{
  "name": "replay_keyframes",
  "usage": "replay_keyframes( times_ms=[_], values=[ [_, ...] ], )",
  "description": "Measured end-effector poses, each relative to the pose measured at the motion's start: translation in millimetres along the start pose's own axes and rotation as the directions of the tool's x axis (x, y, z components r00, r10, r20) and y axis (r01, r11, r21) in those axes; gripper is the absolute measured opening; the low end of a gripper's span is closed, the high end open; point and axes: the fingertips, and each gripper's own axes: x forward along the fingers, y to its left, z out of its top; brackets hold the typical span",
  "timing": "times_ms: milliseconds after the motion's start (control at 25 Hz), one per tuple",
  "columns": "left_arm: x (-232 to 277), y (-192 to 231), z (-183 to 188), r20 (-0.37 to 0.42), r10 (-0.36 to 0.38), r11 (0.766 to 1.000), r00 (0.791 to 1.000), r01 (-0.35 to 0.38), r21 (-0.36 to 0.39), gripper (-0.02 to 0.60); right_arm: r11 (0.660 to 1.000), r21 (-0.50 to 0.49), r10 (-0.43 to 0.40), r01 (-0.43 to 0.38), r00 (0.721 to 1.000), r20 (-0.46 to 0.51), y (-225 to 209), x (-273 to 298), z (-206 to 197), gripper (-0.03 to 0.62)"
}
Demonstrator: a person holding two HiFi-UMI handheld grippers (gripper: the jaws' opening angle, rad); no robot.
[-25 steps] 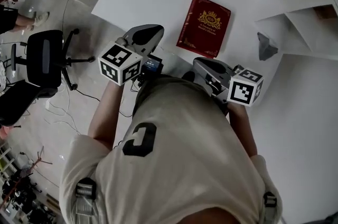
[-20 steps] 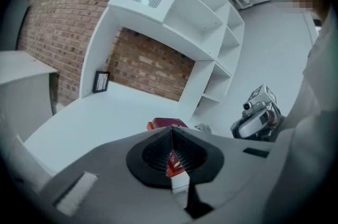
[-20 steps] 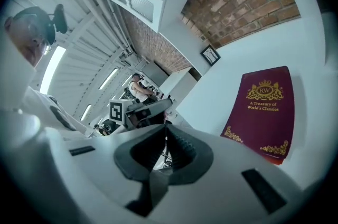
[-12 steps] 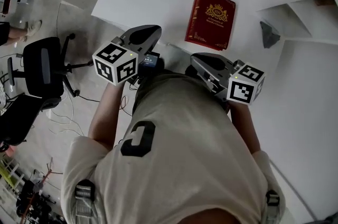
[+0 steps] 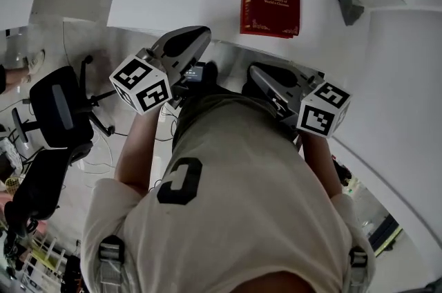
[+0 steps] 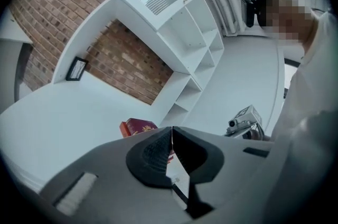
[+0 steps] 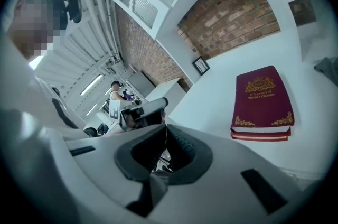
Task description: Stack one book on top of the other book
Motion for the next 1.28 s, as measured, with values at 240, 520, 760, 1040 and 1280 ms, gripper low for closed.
replay_keyframes(
  times_ms=[240,520,760,1040,1280],
  values=[
    [5,-33,-2,-0.066,-0.057,0.995,0.996,0.062,0.079,0.005,0.992,-0.124,-0.009,0.010,1.000,0.005,20,-4,-4,0.005],
    [10,-63,-8,-0.060,0.007,0.992,0.998,0.001,0.125,0.006,0.993,-0.119,0.012,-0.001,0.996,0.093,15,-42,-6,0.006],
    [25,-102,-16,-0.047,0.029,0.989,0.998,-0.021,0.144,0.006,0.998,-0.060,0.016,-0.005,0.983,0.185,3,-96,-18,0.006],
    [53,-148,-41,-0.113,0.052,0.976,0.992,-0.027,0.217,0.006,0.999,0.006,0.034,-0.037,0.961,0.276,-5,-155,-41,0.006],
    [68,-183,-60,-0.148,0.034,0.971,0.988,0.002,0.237,0.005,0.997,0.051,0.036,-0.053,0.953,0.300,-6,-192,-62,0.006]
  ],
)
